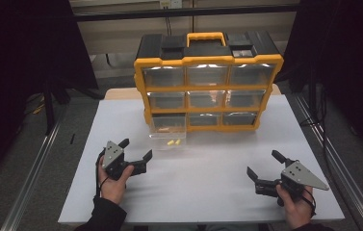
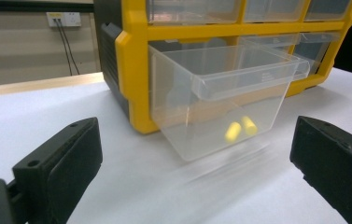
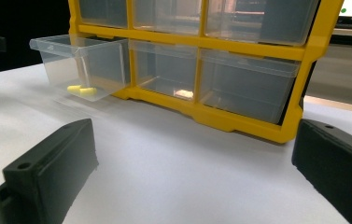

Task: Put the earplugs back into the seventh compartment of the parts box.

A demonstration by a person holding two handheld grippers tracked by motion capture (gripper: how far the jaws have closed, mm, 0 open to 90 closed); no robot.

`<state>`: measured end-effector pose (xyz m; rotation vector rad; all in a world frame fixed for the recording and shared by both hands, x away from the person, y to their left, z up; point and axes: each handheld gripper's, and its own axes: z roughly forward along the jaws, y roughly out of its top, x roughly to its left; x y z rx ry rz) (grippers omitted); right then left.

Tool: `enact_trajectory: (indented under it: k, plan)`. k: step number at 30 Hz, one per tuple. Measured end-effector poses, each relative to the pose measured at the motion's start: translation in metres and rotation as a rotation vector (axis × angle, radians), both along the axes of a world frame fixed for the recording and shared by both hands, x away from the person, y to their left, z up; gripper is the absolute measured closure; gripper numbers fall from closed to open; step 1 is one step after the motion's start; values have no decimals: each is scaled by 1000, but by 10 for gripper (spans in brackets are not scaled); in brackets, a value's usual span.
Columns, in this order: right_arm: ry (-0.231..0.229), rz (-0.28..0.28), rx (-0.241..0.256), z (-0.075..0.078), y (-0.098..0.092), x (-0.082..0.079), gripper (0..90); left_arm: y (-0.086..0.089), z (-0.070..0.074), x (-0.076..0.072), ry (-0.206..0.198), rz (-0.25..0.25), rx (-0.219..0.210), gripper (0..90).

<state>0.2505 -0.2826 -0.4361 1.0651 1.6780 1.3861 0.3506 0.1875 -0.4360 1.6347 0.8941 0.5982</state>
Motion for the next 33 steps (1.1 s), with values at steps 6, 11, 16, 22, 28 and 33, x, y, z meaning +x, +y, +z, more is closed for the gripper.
enact_trajectory:
  k: [6,11,16,22,28,33]
  plan:
    - [2,-6,3,0,0,0,0,8,0,-12,-10,19,-26,23]
    - [5,-17,10,-1,1,4,0,15,-1,-21,-18,48,-14,23]
    - [3,-20,14,0,0,4,0,23,-2,-30,-4,51,-32,23]
    - [-1,-17,10,0,0,4,0,30,-3,-40,3,70,-38,23]
    - [-4,-9,6,0,1,1,0,35,1,-44,-31,96,-43,22]
    - [-5,-6,4,0,1,2,0,33,2,-43,-20,64,-51,22]
